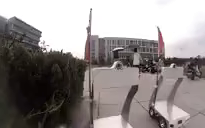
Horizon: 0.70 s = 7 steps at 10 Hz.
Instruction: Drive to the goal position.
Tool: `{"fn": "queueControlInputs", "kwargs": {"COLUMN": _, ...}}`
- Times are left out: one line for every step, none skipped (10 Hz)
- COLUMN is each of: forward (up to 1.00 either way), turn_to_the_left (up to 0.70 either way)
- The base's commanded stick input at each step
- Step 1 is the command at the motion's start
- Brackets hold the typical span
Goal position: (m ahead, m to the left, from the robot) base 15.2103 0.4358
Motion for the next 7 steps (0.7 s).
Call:
{"fn": "queueControlInputs", "kwargs": {"forward": -0.7, "turn_to_the_left": 0.0}}
{"fn": "queueControlInputs", "kwargs": {"forward": -0.7, "turn_to_the_left": 0.0}}
{"fn": "queueControlInputs", "kwargs": {"forward": -0.7, "turn_to_the_left": 0.0}}
{"fn": "queueControlInputs", "kwargs": {"forward": -0.7, "turn_to_the_left": 0.0}}
{"fn": "queueControlInputs", "kwargs": {"forward": -0.7, "turn_to_the_left": 0.0}}
{"fn": "queueControlInputs", "kwargs": {"forward": -0.56, "turn_to_the_left": 0.0}}
{"fn": "queueControlInputs", "kwargs": {"forward": 0.0, "turn_to_the_left": 0.0}}
